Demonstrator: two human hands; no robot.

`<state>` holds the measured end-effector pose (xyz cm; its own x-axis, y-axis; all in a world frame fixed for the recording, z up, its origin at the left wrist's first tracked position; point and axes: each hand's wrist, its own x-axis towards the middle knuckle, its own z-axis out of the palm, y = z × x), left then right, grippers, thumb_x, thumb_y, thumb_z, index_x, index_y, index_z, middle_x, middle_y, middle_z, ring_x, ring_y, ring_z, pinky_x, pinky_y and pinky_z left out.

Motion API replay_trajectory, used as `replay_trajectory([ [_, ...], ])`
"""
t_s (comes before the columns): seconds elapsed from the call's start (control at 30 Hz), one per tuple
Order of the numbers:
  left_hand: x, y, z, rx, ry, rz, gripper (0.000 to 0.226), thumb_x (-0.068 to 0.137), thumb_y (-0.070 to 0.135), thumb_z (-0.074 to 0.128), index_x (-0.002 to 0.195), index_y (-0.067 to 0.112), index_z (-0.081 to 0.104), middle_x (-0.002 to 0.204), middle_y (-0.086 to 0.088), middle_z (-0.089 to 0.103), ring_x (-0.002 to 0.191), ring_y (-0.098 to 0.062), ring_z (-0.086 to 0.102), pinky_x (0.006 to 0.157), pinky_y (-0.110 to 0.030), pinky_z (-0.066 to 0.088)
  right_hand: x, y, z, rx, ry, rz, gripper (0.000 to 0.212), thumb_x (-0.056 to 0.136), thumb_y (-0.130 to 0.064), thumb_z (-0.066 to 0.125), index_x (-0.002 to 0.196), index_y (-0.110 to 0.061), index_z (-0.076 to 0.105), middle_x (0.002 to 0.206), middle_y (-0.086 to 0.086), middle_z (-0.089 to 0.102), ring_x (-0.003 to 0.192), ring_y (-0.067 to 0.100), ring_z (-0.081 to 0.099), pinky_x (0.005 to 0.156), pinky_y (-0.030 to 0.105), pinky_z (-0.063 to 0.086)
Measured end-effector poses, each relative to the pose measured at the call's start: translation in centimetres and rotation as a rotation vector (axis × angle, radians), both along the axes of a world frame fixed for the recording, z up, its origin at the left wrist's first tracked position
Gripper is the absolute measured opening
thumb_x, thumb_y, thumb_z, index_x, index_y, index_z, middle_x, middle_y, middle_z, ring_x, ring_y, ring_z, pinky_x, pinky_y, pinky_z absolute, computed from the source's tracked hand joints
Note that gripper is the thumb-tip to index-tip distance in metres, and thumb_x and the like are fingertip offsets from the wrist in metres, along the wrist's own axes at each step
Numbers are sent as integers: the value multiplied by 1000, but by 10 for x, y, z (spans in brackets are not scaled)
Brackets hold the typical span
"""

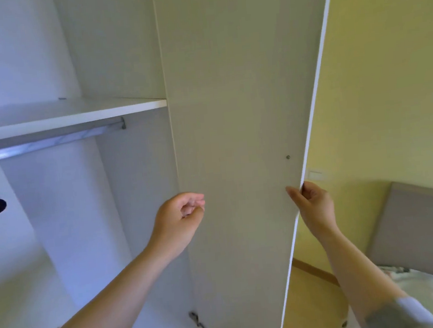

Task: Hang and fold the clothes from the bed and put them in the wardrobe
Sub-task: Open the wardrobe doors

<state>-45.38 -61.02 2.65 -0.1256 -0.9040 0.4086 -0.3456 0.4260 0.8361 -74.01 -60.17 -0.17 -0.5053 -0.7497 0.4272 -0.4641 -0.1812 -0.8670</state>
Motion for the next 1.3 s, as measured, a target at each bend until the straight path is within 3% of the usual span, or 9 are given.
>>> replay_trajectory([
  [0.13,-11,-3,-1,8,-18,-5,23,89,5,61,100,23,69,96,11,71,92,0,64,75,0,41,-22,-11,0,23,-37,-6,44,91,-22,66,68,4,38,61,6,31,56,13,25,45,21,18],
  [0.27,-17,-12,3,3,-32,0,22,89,6,61,103,21,70,96,14,71,88,9,62,74,2,39,-16,-11,-4,5,24,-143,34,95,-24,60,69,-13,41,62,-1,38,58,18,33,52,31,28],
  [0.33,-19,-14,2,6,-35,5,22,90,6,61,103,21,70,96,13,71,90,7,63,74,1,40,-3,-6,-8,-44,91,-329,15,95,-27,59,102,-13,59,96,1,58,86,22,52,70,32,41],
  [0.4,-18,-15,1,7,-29,13,22,90,5,61,103,20,69,96,14,70,90,7,62,73,2,39,13,1,-9,-205,132,-403,29,92,-24,63,120,-16,57,113,-2,58,100,13,53,79,25,41],
  [0.47,-13,-17,2,0,-25,27,23,90,4,60,103,19,69,95,15,68,84,15,60,70,3,38,32,3,-1,-259,133,-211,16,91,-22,65,107,-24,60,95,-10,63,85,4,57,69,17,41],
  [0.63,19,-16,3,-23,-14,106,23,90,5,61,102,22,70,99,13,69,89,11,61,71,1,41,74,-2,-4,-15,118,243,10,90,-18,65,90,-28,65,77,-12,68,70,1,62,63,12,46],
  [1.0,172,9,4,-57,-58,567,21,87,4,64,101,20,64,107,3,66,91,-18,66,86,-33,52,221,-34,-4,59,35,714,23,92,-11,59,89,-33,64,84,-6,71,76,11,66,68,21,54],
  [1.13,201,27,11,-87,-91,686,33,87,9,64,117,19,59,113,2,59,91,-13,64,81,-28,50,269,-46,0,49,-29,863,23,93,-13,57,91,-34,64,85,-12,70,78,6,65,65,12,50],
  [1.3,209,29,25,-110,-141,855,40,89,15,64,127,20,55,114,4,56,95,-9,61,79,-16,48,304,-76,14,7,14,1083,18,94,-12,58,98,-28,65,91,-9,69,84,10,66,73,18,53],
])
